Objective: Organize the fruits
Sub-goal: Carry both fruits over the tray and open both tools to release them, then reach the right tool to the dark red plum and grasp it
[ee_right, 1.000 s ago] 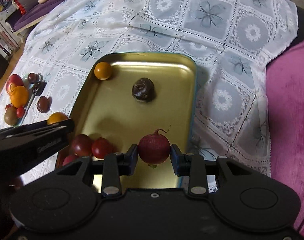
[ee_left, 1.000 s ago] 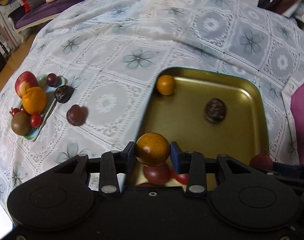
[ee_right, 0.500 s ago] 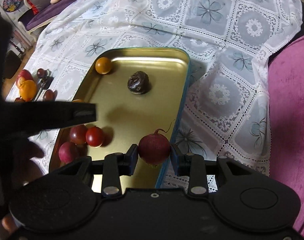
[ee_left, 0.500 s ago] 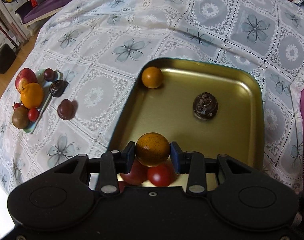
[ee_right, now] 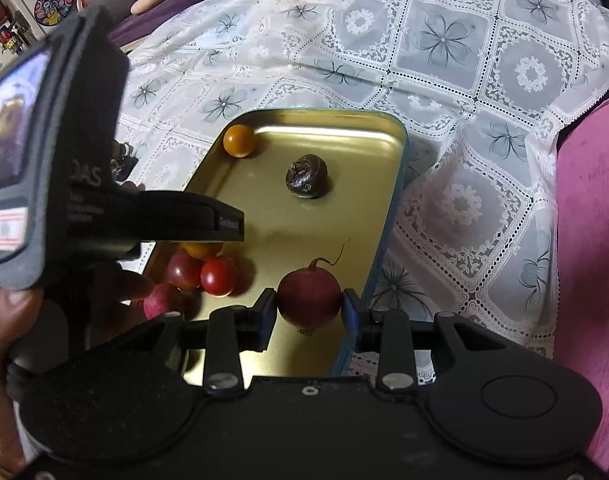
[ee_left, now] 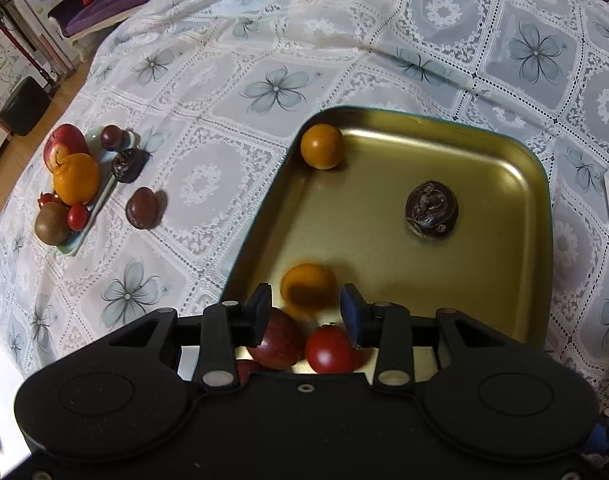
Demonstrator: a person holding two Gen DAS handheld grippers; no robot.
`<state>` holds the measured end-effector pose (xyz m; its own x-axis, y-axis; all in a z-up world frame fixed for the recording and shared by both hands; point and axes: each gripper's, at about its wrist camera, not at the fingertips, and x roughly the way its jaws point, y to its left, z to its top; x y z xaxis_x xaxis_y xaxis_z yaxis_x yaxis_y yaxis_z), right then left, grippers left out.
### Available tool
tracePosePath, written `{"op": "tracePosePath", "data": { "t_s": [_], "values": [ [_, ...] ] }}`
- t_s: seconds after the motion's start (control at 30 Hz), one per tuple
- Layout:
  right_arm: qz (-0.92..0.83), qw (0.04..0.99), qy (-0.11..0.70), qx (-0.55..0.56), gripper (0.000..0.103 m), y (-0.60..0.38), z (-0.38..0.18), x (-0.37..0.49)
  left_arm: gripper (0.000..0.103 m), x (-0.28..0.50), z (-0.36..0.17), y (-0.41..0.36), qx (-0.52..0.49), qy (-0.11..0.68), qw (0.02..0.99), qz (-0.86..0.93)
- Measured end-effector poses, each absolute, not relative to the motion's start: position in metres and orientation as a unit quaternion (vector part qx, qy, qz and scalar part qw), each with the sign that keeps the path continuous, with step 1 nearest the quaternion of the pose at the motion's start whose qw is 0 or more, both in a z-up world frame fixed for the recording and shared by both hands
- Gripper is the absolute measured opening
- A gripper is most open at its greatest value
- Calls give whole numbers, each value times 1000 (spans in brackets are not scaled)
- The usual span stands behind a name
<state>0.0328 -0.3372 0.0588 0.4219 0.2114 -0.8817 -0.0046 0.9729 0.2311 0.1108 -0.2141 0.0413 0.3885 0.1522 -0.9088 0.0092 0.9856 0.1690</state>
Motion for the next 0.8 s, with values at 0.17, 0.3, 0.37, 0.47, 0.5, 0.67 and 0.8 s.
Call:
{"op": "tracePosePath", "data": {
  "t_s": [0.17, 0.3, 0.37, 0.47, 0.5, 0.67, 0.8],
  "values": [
    [65, 831, 545, 91, 37, -331, 53, 33, 48, 108, 45, -210, 70, 551, 830, 43],
    [59, 836, 539, 88, 39, -331, 55, 31, 48, 103, 48, -204, 68, 550, 831, 51],
    [54, 838, 536, 85, 38, -332, 56, 30, 48, 99, 50, -201, 66, 548, 832, 54],
    [54, 837, 537, 89, 39, -335, 57, 31, 48, 91, 54, -197, 69, 541, 836, 59],
    [53, 837, 537, 90, 38, -335, 57, 31, 48, 88, 56, -196, 71, 538, 837, 61],
    [48, 837, 538, 86, 39, -334, 56, 29, 48, 77, 63, -185, 67, 535, 839, 63],
    [45, 837, 541, 75, 38, -329, 55, 27, 48, 68, 68, -169, 66, 530, 842, 69]
  ]
}}
